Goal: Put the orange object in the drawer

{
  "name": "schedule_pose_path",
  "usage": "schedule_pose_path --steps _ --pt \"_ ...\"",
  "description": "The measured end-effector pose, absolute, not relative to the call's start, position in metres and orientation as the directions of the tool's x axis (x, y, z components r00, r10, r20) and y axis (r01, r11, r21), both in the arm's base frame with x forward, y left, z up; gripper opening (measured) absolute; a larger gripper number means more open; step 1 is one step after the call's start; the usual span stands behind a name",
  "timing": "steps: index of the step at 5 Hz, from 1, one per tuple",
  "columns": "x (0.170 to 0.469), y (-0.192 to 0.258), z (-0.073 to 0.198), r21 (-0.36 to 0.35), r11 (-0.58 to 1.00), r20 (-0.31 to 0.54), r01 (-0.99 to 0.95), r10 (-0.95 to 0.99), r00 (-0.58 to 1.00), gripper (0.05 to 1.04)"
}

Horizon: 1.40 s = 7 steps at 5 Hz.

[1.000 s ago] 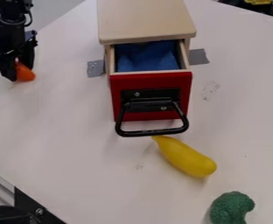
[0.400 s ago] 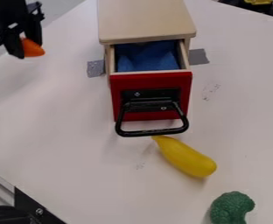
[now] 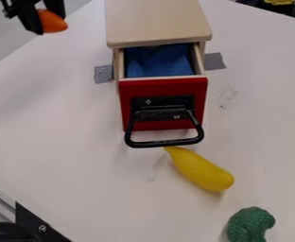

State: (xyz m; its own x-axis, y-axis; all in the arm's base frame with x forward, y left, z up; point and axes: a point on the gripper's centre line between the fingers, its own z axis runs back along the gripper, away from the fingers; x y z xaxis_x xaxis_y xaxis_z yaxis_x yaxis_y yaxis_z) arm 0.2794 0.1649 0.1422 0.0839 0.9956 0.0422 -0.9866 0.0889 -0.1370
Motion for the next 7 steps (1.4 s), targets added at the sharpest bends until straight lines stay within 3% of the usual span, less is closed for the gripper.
schedule_pose_path --steps 1,3,7 --pt "0.284 0.126 0.152 -0.155 0.191 0.034 -0.969 0.982 0.188 0.614" --pt "0.290 0.077 0.138 -0.118 0.333 0.038 -0.936 0.943 0.331 0.614" --pt "0.303 0.047 0.113 -0.082 0.401 0.035 -0.913 0.916 0.399 0.614"
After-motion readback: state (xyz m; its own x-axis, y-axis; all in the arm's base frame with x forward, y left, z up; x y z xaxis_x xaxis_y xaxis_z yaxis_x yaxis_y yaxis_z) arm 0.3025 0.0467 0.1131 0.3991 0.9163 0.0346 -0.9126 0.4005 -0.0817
